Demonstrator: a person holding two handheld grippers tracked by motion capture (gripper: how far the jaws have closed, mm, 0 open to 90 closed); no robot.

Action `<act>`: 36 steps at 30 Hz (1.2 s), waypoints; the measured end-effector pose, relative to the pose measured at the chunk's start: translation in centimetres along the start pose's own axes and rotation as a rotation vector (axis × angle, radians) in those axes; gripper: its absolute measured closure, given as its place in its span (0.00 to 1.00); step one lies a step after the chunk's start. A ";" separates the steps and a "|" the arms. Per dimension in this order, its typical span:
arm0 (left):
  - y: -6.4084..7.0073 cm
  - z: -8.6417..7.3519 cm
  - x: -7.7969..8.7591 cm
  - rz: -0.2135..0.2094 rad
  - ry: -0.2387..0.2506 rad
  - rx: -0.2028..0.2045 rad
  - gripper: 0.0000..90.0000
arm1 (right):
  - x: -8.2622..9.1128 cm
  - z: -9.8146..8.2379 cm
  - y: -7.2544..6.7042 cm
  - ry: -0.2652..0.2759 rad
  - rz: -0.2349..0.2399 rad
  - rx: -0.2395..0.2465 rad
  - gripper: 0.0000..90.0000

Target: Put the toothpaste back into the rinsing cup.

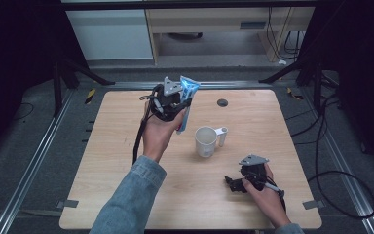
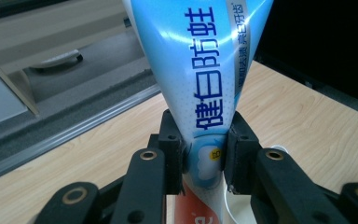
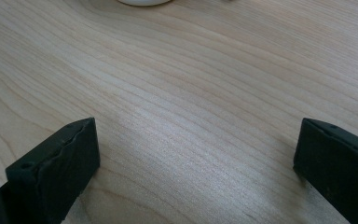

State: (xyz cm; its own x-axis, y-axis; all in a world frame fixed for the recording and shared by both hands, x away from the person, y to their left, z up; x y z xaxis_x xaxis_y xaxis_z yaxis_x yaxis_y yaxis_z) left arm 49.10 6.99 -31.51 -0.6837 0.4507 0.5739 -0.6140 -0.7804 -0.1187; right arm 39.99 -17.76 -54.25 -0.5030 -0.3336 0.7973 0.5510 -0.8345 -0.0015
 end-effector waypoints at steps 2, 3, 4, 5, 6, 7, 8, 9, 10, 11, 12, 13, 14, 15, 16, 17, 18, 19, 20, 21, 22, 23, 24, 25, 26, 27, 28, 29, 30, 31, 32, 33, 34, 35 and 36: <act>0.1 0.2 0.0 0.003 0.013 0.002 0.80 | 0.0 0.0 0.0 -0.001 0.001 0.000 0.01; 0.2 0.3 0.0 0.003 0.018 0.000 0.80 | 0.0 0.0 0.0 0.000 0.000 0.000 0.01; 0.3 0.4 0.0 0.002 0.023 -0.003 0.80 | 0.0 0.0 0.0 -0.001 0.001 0.000 0.01; 0.5 0.5 0.0 0.000 0.031 -0.004 0.80 | 0.0 0.0 0.0 0.000 0.001 0.000 0.01; 0.5 0.6 0.1 0.001 0.035 -0.006 0.80 | 0.0 0.0 0.0 -0.001 0.001 -0.002 0.01; 0.6 0.6 0.1 0.000 0.039 -0.010 0.80 | 0.0 0.0 0.0 -0.001 0.001 -0.002 0.01; 0.7 0.7 0.1 0.000 0.042 -0.012 0.80 | 0.0 0.0 0.0 0.001 0.001 0.001 0.01; 0.9 0.8 0.1 -0.003 0.044 -0.007 0.80 | 0.0 0.0 0.0 -0.001 0.001 -0.002 0.01; 0.9 0.9 0.1 -0.003 0.054 -0.007 0.80 | 0.0 0.0 0.0 0.001 0.001 0.000 0.01; 1.0 1.0 0.1 -0.003 0.064 -0.004 0.80 | 0.0 0.0 0.0 0.000 0.001 -0.002 0.01; 1.1 1.1 0.1 -0.003 0.068 -0.005 0.80 | 0.0 0.0 0.0 0.000 0.001 -0.001 0.01; 1.1 1.2 0.0 -0.004 0.071 -0.005 0.80 | 0.0 0.0 0.0 0.000 0.001 -0.002 0.01; 1.2 1.3 -0.1 -0.004 0.073 -0.005 0.80 | 0.0 0.0 0.0 0.000 0.000 -0.001 0.01; 1.3 1.3 -0.1 -0.002 0.071 -0.007 0.80 | 0.0 0.0 0.0 0.000 0.001 -0.001 0.01; 1.4 1.4 -0.1 -0.001 0.074 -0.006 0.80 | 0.0 0.0 0.0 0.001 0.000 0.001 0.00; 1.5 1.5 -0.1 -0.002 0.077 -0.006 0.80 | 0.0 0.0 0.0 0.001 0.000 0.000 0.00; 1.5 1.5 -0.1 -0.004 0.081 -0.006 0.80 | 0.0 0.0 0.0 0.000 0.001 -0.001 0.01; 1.6 1.6 -0.1 -0.004 0.085 -0.009 0.80 | 0.0 0.0 0.0 0.000 0.001 -0.001 0.01; 1.6 1.6 -0.1 -0.004 0.088 -0.011 0.80 | 0.0 0.0 0.0 0.000 0.001 -0.001 0.01; 1.7 1.7 0.0 -0.002 0.091 -0.013 0.80 | 0.0 0.0 0.0 0.000 0.001 -0.001 0.00; 1.7 1.7 0.0 -0.001 0.097 -0.012 0.80 | 0.0 0.0 0.0 -0.001 0.002 -0.003 0.01; 1.8 1.8 0.0 -0.001 0.102 -0.012 0.80 | 0.0 0.0 0.0 0.000 0.001 0.000 0.01; 1.8 1.8 0.0 -0.003 0.108 -0.013 0.80 | 0.0 0.0 0.0 -0.001 0.001 -0.002 0.01; 1.9 1.9 0.0 -0.003 0.114 -0.011 0.80 | 0.0 0.0 0.0 -0.001 0.002 -0.003 0.01; 2.0 1.9 0.0 -0.004 0.117 -0.011 0.80 | 0.0 0.0 0.0 0.001 0.001 0.000 0.01; 2.1 2.0 -0.1 -0.001 0.113 -0.008 0.80 | 0.0 0.0 0.0 -0.001 0.002 -0.003 0.01; 2.2 2.0 -0.2 0.000 0.099 -0.006 0.80 | 0.0 0.0 0.0 0.001 0.001 0.000 0.01; 2.4 2.0 -0.4 0.002 0.090 -0.012 0.80 | -0.1 0.0 0.0 0.002 -0.005 0.008 0.01; 2.5 2.0 -0.5 0.002 0.092 -0.018 0.80 | -0.1 0.0 0.1 0.004 -0.005 0.010 0.00; 2.7 2.1 -0.6 0.000 0.097 -0.019 0.80 | -0.1 0.0 0.1 0.005 -0.005 0.010 0.01; 2.8 2.1 -0.6 -0.005 0.103 -0.018 0.80 | -0.1 0.0 0.1 0.005 -0.005 0.011 0.01; 2.9 2.2 -0.7 -0.009 0.110 -0.019 0.80 | -0.1 0.0 0.1 0.005 -0.005 0.011 0.01; 3.0 2.2 -0.7 -0.011 0.115 -0.018 0.80 | 0.0 0.0 0.0 0.001 -0.002 0.003 0.00; 3.1 2.3 -0.8 -0.012 0.117 -0.021 0.80 | 0.0 0.0 0.0 0.003 -0.002 0.004 0.01; 3.2 2.3 -0.8 -0.014 0.121 -0.022 0.80 | 0.0 0.0 0.0 0.003 -0.003 0.004 0.01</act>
State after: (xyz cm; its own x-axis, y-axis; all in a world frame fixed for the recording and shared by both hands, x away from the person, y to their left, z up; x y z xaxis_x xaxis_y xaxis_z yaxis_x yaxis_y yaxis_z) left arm 48.61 3.10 -30.48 -0.7170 0.5116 0.4736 -0.6312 -0.7647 -0.1296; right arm 40.03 -17.77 -54.28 -0.5066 -0.3327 0.7954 0.5526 -0.8334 0.0034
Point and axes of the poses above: each handheld gripper's, and its own axes: x roughly backward along the jaws, z roughly out of its top, y roughly to its right, the point moved 4 cm from there along -x, roughly forward along the jaws, and after that the axes turned 9 degrees about -y, right-handed, at the moved point
